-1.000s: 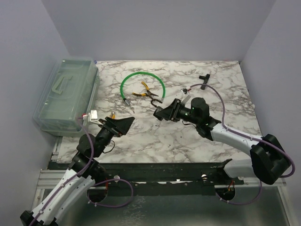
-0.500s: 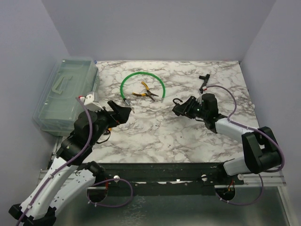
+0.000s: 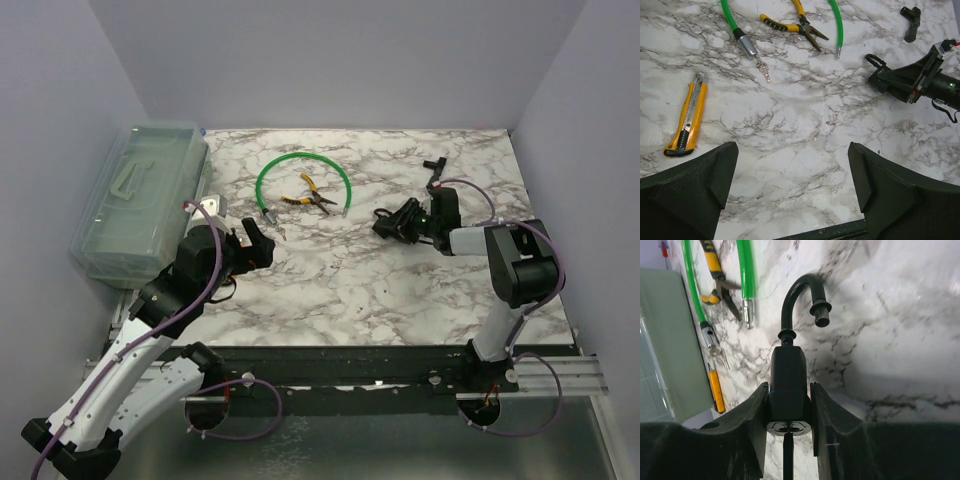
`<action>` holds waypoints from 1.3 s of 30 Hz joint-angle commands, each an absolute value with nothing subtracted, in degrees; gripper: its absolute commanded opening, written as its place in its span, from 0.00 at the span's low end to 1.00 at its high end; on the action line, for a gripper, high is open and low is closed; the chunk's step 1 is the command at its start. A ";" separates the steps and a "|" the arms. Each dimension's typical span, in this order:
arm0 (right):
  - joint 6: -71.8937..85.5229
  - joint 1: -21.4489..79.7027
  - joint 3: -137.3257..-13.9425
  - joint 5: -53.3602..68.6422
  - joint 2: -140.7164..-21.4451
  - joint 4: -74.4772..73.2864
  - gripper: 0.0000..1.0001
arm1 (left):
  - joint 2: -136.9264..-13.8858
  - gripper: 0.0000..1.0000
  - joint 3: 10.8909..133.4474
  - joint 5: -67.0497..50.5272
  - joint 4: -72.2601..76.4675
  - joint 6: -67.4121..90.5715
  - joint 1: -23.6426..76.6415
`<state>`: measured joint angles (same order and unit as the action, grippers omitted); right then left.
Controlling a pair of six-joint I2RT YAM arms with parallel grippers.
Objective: Unlock with the key
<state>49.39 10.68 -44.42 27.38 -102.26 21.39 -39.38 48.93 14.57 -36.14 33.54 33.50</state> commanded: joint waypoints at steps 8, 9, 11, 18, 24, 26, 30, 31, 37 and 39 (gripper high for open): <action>53.98 7.85 -54.26 33.61 -112.03 25.78 0.40 | -38.35 0.99 48.39 16.87 -36.08 31.14 33.57; 54.45 7.63 -54.52 33.96 -112.31 25.49 0.43 | -38.32 0.99 48.42 16.83 -36.02 31.16 33.57; 55.24 7.25 -54.77 34.10 -112.45 24.47 0.51 | -38.13 0.99 48.35 16.87 -36.03 31.11 33.56; 57.29 5.95 -52.73 34.14 -110.72 20.89 0.70 | -37.97 0.99 48.34 16.69 -35.90 31.04 33.52; 55.10 5.11 -52.43 30.74 -108.30 14.27 0.84 | -37.72 0.99 48.28 16.61 -35.88 31.03 33.55; 53.08 5.10 -53.18 28.29 -107.02 10.24 0.89 | -37.52 0.99 48.26 16.61 -35.94 31.03 33.50; 48.17 5.09 -54.61 23.33 -104.65 3.33 1.00 | -37.34 0.99 48.25 16.64 -35.88 31.03 33.57; 46.91 5.10 -54.99 22.12 -104.12 1.82 1.00 | -37.35 0.99 48.25 16.61 -35.94 31.03 33.55; 40.10 5.10 -55.16 12.14 -99.46 -4.52 0.97 | -37.34 0.99 48.28 16.53 -35.82 31.03 33.53; 37.65 5.69 -55.25 8.93 -97.63 -5.56 0.92 | -37.40 0.99 48.25 16.46 -35.79 31.03 33.56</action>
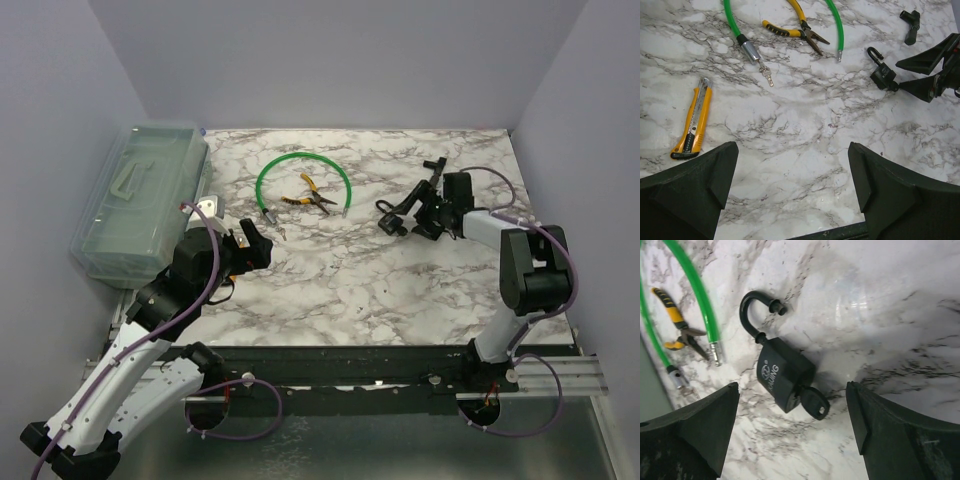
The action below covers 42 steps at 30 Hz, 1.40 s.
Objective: Unlock with the key
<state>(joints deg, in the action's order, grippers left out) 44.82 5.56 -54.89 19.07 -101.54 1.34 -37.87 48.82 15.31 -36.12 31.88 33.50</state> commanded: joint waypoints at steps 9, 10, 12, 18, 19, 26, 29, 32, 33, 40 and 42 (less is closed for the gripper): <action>33.55 9.14 -58.35 6.71 -95.19 -6.87 0.73 | -38.14 0.99 48.25 16.17 -35.67 30.85 33.49; 33.69 9.26 -58.62 7.49 -95.69 -6.60 0.72 | -38.06 0.99 48.25 16.14 -35.64 30.85 33.46; 33.91 9.59 -58.89 8.37 -96.55 -5.86 0.69 | -37.95 0.99 48.23 16.17 -35.63 30.86 33.43; 33.75 10.64 -60.29 10.81 -99.42 -4.24 0.62 | -37.87 0.99 48.16 16.26 -35.64 30.86 33.48; 33.67 10.80 -60.51 10.93 -99.79 -4.01 0.62 | -37.84 0.99 48.16 16.18 -35.63 30.85 33.46; 33.41 11.49 -61.43 11.63 -102.70 -2.77 0.59 | -38.05 0.99 48.16 16.17 -35.66 30.75 33.49; 32.83 11.70 -61.89 11.38 -102.85 -2.55 0.56 | -38.13 0.99 48.16 16.17 -35.55 30.76 33.49; 32.17 12.22 -62.36 10.52 -102.16 -2.91 0.56 | -38.29 0.99 48.16 16.11 -35.54 30.76 33.46; 31.97 12.48 -62.60 9.95 -101.87 -3.20 0.55 | -38.36 0.99 48.16 16.09 -35.59 30.76 33.44; 31.01 14.62 -63.65 7.10 -101.80 -4.25 0.55 | -38.67 0.99 48.21 16.02 -35.58 30.67 33.37; 31.03 14.68 -63.72 6.84 -102.47 -4.12 0.55 | -38.74 0.99 48.19 16.00 -35.53 30.68 33.35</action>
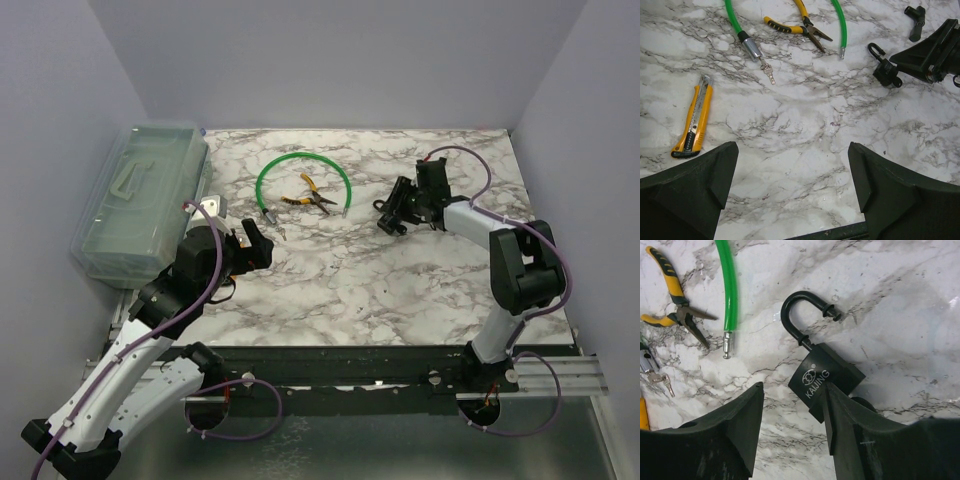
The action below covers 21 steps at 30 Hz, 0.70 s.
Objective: Unlock with the key
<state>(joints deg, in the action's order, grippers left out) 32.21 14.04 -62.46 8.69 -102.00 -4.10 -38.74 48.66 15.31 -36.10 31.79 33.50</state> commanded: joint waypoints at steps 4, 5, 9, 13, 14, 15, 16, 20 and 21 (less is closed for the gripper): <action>31.04 14.63 -63.79 4.69 -103.86 -4.17 0.54 | -38.74 0.99 48.18 16.00 -35.57 30.67 33.40; 31.14 14.67 -63.93 3.99 -104.22 -4.54 0.54 | -38.76 0.99 48.17 16.00 -35.57 30.70 33.40; 31.53 14.66 -63.81 3.16 -105.66 -4.65 0.55 | -38.72 0.99 48.16 16.00 -35.57 30.67 33.35; 31.73 14.67 -63.81 3.88 -106.49 -4.66 0.55 | -38.75 0.99 48.16 15.91 -35.55 30.68 33.35; 31.66 14.68 -63.81 4.08 -106.19 -4.58 0.54 | -38.74 0.99 48.16 15.89 -35.52 30.67 33.36; 31.58 14.60 -63.87 4.19 -105.72 -4.57 0.54 | -38.71 0.99 48.16 15.83 -35.55 30.67 33.39; 31.29 14.62 -64.00 4.52 -105.08 -4.57 0.55 | -38.74 0.99 48.19 15.82 -35.56 30.67 33.34; 29.91 14.68 -64.53 7.26 -101.58 -3.72 0.56 | -38.67 0.99 48.16 15.82 -35.49 30.70 33.37; 29.58 14.69 -64.70 8.35 -100.43 -3.51 0.58 | -38.70 0.99 48.16 15.82 -35.49 30.68 33.41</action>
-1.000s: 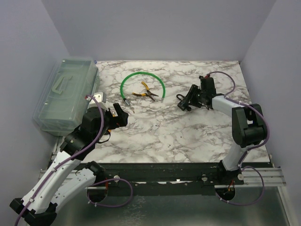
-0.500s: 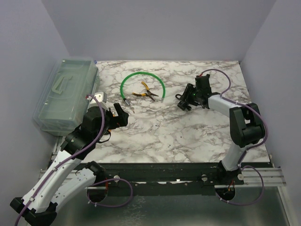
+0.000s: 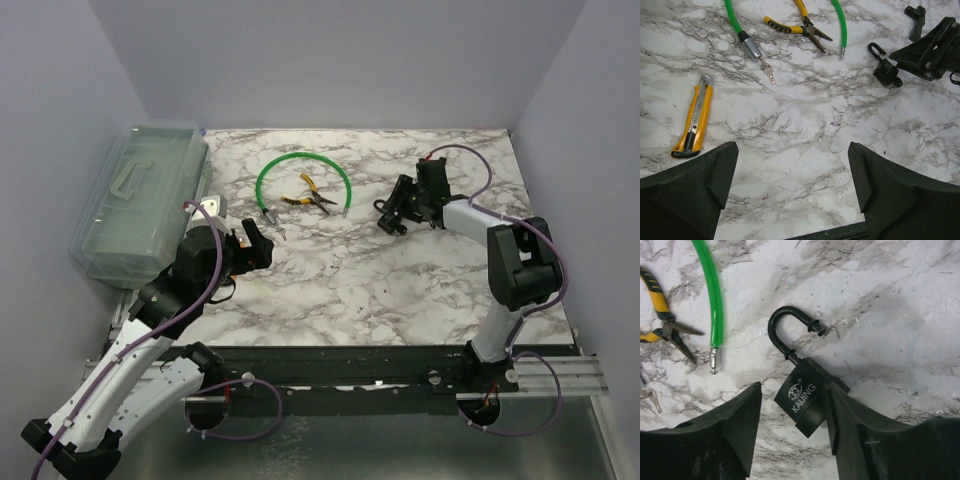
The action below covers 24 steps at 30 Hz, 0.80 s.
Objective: Unlock with the key
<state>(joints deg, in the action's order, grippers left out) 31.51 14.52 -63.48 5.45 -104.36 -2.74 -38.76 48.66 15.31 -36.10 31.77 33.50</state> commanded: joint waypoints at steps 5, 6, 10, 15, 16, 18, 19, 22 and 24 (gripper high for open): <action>27.35 15.94 -65.51 11.89 -94.25 -2.06 0.79 | -38.67 0.99 48.17 15.74 -35.48 30.67 33.44; 27.19 16.24 -65.50 12.26 -92.82 -1.80 0.82 | -38.63 0.99 48.16 15.79 -35.45 30.70 33.40; 26.06 17.26 -64.46 14.03 -87.30 -0.60 0.93 | -38.37 0.99 48.21 15.74 -35.38 30.67 33.27; 24.87 18.18 -59.52 15.50 -78.18 3.41 1.00 | -38.14 0.99 48.43 14.99 -35.41 30.72 33.35; 24.88 18.26 -58.13 16.11 -76.13 4.23 1.00 | -38.19 0.99 48.47 15.01 -35.27 30.68 33.27; 25.72 18.24 -54.80 17.43 -71.40 6.67 1.00 | -38.31 0.99 48.58 15.11 -35.09 30.41 33.30; 26.24 18.28 -52.79 18.27 -69.20 7.89 1.00 | -38.36 0.99 48.60 15.12 -34.76 30.15 33.31; 28.45 18.28 -47.91 18.37 -63.00 10.04 1.00 | -38.76 0.99 48.88 15.50 -33.41 28.72 33.29; 30.02 18.28 -45.58 17.10 -59.02 9.21 1.00 | -39.43 0.99 49.59 16.06 -32.91 27.24 33.29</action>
<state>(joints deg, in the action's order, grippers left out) 27.46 18.06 -49.67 16.25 -64.51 7.05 -38.76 48.66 15.29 -35.48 30.48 33.47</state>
